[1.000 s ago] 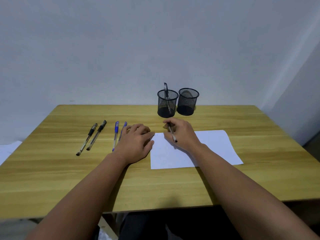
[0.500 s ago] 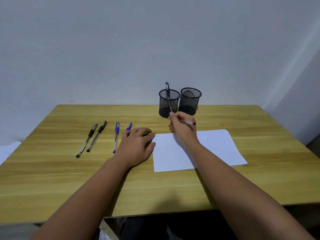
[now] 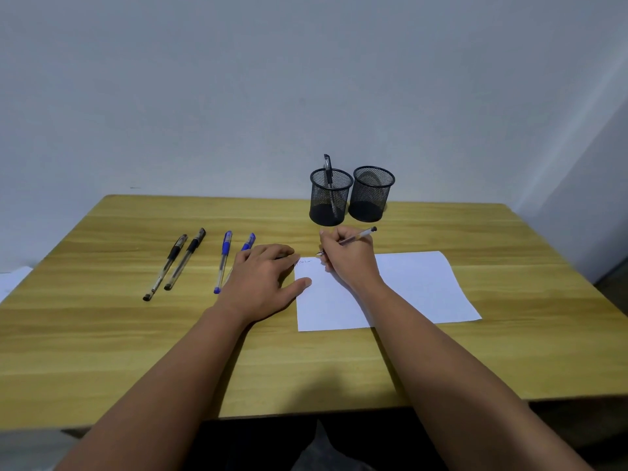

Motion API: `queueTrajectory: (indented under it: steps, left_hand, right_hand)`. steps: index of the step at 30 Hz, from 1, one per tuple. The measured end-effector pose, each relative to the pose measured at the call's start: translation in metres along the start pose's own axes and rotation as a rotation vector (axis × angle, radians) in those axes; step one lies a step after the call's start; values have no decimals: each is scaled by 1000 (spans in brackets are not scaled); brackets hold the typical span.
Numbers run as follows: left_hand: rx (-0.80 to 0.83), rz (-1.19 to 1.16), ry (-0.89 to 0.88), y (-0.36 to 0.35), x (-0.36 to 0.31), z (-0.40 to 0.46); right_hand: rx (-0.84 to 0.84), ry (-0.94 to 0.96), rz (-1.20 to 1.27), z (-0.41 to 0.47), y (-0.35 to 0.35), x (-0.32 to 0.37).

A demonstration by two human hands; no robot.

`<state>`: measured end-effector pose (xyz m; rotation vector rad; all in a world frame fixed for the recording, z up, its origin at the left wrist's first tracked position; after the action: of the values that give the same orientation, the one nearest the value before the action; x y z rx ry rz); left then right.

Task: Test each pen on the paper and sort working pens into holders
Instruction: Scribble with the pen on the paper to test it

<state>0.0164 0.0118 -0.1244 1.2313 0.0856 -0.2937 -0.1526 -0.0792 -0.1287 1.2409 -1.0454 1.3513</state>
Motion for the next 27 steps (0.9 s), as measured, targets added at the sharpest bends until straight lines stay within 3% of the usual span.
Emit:
queueTrajectory:
  steps: [10,27]
  left_hand:
    - [9,-9,14,-1,1,0]
    - [18,-4,21,0,0,0]
  right_hand:
    - [-16,43,-182,-1,0,1]
    - [6,68,-235,-3,-1,3]
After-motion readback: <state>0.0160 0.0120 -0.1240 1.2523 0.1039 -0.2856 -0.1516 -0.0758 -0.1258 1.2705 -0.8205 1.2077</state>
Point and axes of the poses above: each hand's wrist, its own z-axis towards the middle knuckle, its own y-axis out of the back of the hand, x = y × z, the point moved 5 cm from there along z, towards the middle knuckle, and after that the axes turned 1 degree about z, right-handed, at the moved point
